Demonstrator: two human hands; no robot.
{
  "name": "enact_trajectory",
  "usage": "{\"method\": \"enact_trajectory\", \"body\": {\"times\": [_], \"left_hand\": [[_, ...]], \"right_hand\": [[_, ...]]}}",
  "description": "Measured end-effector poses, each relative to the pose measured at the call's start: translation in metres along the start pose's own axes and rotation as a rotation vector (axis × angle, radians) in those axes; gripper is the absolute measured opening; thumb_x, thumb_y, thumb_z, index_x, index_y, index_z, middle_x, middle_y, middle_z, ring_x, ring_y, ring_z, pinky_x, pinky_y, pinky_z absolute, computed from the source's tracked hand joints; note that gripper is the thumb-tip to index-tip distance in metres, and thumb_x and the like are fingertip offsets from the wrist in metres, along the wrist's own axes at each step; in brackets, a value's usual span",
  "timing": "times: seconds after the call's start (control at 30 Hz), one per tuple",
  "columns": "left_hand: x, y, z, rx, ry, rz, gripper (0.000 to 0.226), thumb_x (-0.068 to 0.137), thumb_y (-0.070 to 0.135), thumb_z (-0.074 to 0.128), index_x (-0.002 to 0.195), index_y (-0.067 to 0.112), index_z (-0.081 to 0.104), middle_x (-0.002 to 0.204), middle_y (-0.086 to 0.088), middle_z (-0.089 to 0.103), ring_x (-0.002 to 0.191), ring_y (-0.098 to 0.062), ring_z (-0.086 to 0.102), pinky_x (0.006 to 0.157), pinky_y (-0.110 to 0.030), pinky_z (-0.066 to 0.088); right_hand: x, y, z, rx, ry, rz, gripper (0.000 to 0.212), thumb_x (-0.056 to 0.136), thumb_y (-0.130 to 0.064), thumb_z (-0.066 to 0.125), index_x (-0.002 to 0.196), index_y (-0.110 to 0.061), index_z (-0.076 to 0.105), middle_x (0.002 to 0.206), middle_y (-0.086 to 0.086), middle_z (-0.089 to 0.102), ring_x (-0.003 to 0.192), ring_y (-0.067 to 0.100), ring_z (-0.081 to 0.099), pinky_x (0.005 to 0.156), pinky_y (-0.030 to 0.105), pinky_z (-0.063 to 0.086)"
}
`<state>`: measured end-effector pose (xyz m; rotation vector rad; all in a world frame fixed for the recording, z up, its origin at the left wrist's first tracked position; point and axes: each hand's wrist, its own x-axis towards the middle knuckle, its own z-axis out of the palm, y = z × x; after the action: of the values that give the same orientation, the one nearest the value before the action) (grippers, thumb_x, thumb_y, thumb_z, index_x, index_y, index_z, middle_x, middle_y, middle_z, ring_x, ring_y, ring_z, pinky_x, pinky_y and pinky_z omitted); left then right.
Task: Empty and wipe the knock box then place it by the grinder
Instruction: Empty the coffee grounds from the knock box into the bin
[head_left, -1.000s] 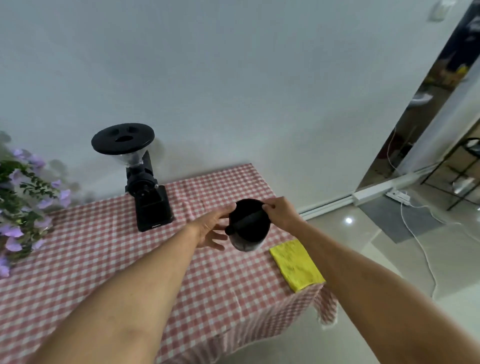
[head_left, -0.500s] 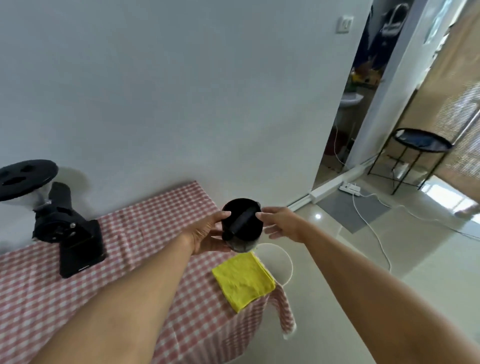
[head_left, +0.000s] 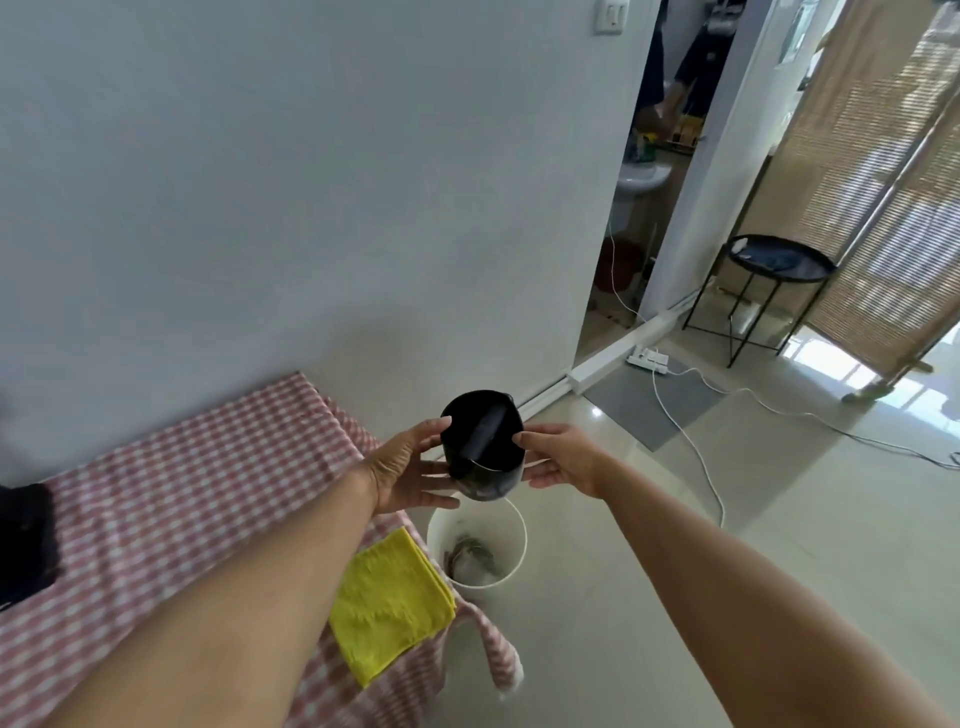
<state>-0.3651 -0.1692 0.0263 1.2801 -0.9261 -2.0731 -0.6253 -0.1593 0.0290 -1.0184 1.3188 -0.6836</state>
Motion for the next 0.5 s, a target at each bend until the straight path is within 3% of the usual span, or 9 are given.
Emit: {"method": "enact_trajectory", "body": {"times": [0.2, 0.3, 0.43, 0.5], "left_hand": [[0.04, 0.021, -0.007, 0.063, -0.061, -0.053, 0.098, 0.045, 0.048, 0.095, 0.128, 0.015, 0.056, 0.108, -0.02, 0.067, 0.098, -0.038, 0.07, 0.103, -0.059, 0.048], [0.061, 0.032, -0.01, 0.068, -0.114, -0.066, 0.093, 0.047, 0.042, 0.096, 0.126, 0.015, 0.056, 0.113, -0.023, 0.065, 0.103, -0.043, 0.067, 0.105, -0.057, 0.047], [0.085, 0.045, -0.012, 0.033, -0.112, -0.041, 0.074, 0.062, 0.034, 0.085, 0.126, 0.011, 0.056, 0.109, -0.023, 0.066, 0.098, -0.042, 0.07, 0.092, -0.052, 0.057], [0.094, 0.05, -0.013, 0.02, -0.092, -0.028, 0.073, 0.063, 0.033, 0.083, 0.127, 0.01, 0.056, 0.111, -0.023, 0.065, 0.099, -0.041, 0.069, 0.094, -0.053, 0.056]], "right_hand": [[0.036, -0.007, -0.022, -0.017, -0.03, 0.013, 0.03, 0.086, -0.026, 0.074, 0.115, -0.018, 0.07, 0.096, 0.012, 0.072, 0.078, 0.028, 0.067, 0.073, 0.035, 0.058], [0.054, -0.012, -0.031, -0.027, -0.018, 0.021, 0.03, 0.085, -0.026, 0.075, 0.114, -0.019, 0.07, 0.097, 0.011, 0.073, 0.077, 0.028, 0.067, 0.07, 0.033, 0.058], [0.081, -0.024, -0.042, -0.034, -0.008, 0.04, 0.031, 0.086, -0.025, 0.074, 0.116, -0.018, 0.069, 0.098, 0.012, 0.072, 0.073, 0.025, 0.066, 0.071, 0.033, 0.058], [0.093, -0.03, -0.045, -0.037, -0.01, 0.042, 0.031, 0.085, -0.024, 0.074, 0.116, -0.018, 0.069, 0.098, 0.011, 0.072, 0.072, 0.024, 0.066, 0.072, 0.034, 0.057]]}}
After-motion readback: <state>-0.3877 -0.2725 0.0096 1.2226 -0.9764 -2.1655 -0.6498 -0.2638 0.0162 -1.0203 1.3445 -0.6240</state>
